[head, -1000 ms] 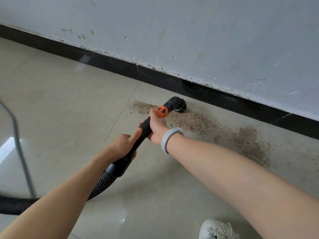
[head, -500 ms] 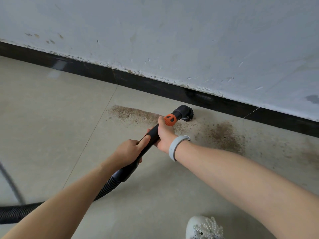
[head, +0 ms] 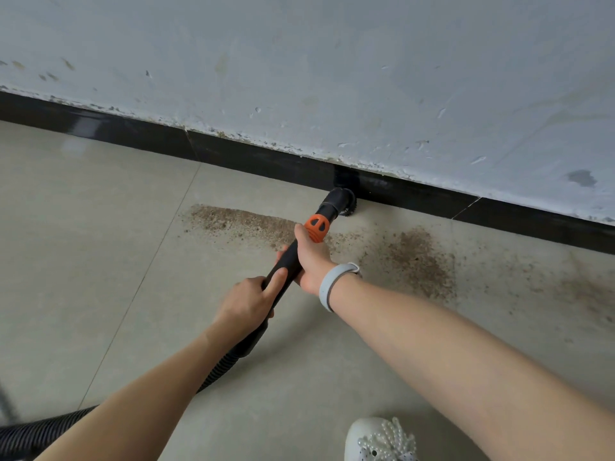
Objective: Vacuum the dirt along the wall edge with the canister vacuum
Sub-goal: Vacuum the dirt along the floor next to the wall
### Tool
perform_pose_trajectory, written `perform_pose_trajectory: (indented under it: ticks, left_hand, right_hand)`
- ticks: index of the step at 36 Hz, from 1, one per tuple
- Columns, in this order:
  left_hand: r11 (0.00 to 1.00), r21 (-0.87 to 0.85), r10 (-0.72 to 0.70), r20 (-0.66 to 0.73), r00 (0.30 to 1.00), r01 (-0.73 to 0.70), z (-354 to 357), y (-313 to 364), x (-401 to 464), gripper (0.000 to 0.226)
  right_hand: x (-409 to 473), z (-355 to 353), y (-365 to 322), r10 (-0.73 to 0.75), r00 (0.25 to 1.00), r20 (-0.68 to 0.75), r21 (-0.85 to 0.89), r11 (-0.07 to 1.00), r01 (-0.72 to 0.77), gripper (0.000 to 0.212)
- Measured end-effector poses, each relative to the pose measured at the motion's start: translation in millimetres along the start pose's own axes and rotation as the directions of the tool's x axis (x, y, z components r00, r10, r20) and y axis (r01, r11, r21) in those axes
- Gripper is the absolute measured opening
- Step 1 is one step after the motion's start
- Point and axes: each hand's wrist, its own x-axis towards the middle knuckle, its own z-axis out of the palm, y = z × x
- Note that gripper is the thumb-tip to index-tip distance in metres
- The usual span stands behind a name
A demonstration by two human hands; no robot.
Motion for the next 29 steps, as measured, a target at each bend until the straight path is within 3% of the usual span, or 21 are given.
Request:
perform_pose_trajectory:
  ticks: [13, 25, 29]
  left_hand:
    - [0.985, 0.091, 0.137, 0.118, 0.984, -0.148, 51, 46, 14, 0.058]
    - [0.965, 0.137, 0.179, 0.282, 0.943, -0.224, 83, 92, 24, 0.059]
    - [0.961, 0.140, 0.195, 0.277, 0.941, -0.240, 82, 102, 25, 0.059]
  right_hand:
    - [5, -81, -15, -0.057, 0.989, -0.138, 0.090, 0.993, 0.070, 0.029]
    - [3, -131, -34, -0.084, 0.966, -0.244, 0.209, 0.968, 0.136, 0.036]
    - [0, -133, -42, -0.085, 0.959, -0.271, 0.223, 0.963, 0.149, 0.038]
